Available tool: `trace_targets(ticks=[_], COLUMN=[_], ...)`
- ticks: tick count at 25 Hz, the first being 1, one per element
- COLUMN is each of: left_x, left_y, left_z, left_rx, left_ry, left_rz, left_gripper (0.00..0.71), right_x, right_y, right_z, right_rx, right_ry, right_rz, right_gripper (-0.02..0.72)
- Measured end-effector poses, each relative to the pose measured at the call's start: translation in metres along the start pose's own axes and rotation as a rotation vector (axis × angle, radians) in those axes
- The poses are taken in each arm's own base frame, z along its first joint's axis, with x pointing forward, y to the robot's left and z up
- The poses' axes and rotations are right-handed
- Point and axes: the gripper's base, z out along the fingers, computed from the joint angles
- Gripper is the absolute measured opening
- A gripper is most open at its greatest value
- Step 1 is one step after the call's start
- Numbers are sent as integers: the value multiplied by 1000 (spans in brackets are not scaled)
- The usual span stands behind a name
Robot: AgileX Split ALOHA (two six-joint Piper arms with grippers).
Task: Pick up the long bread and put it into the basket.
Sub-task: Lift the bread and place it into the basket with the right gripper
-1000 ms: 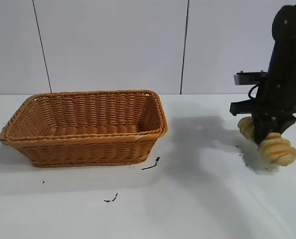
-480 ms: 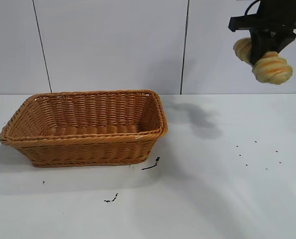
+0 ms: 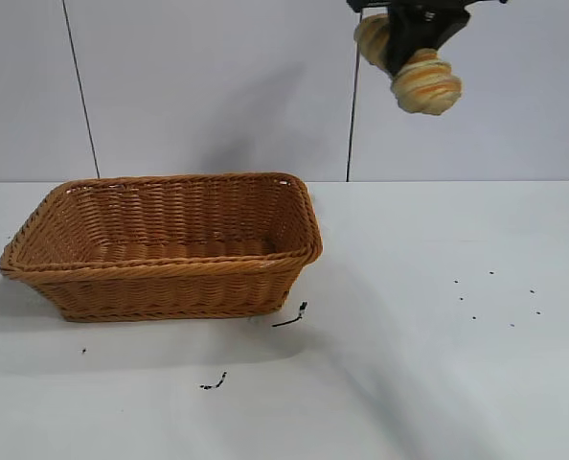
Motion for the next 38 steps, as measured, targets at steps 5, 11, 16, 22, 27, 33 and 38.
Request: trace_targets(ticks=[5,11,16,22,27,33,38], left_x=[0,0,0,0,0,0,0], left_y=[0,0,0,0,0,0,0], left_z=[0,0,0,0,0,0,0], left_rx=[0,0,0,0,0,0,0], left_ry=[0,0,0,0,0,0,0], left_rz=[0,0,0,0,0,0,0], left_gripper=[693,693,693,693,693,693,693], right_x=[-13,-19,-14,1,7,7,8], right_y=[54,102,134,144,146,146,146], right_z=[12,35,71,116,132,132,131], right_rx=[-54,-103,-165,-202,-209,-209,-213], right_ry=[-64,-121,-150,-104,-88,-88,-80], right_rz=[-220,-455,-652,-685,-716,-723,-725], right_gripper=[110,110,110,110,110,454,674])
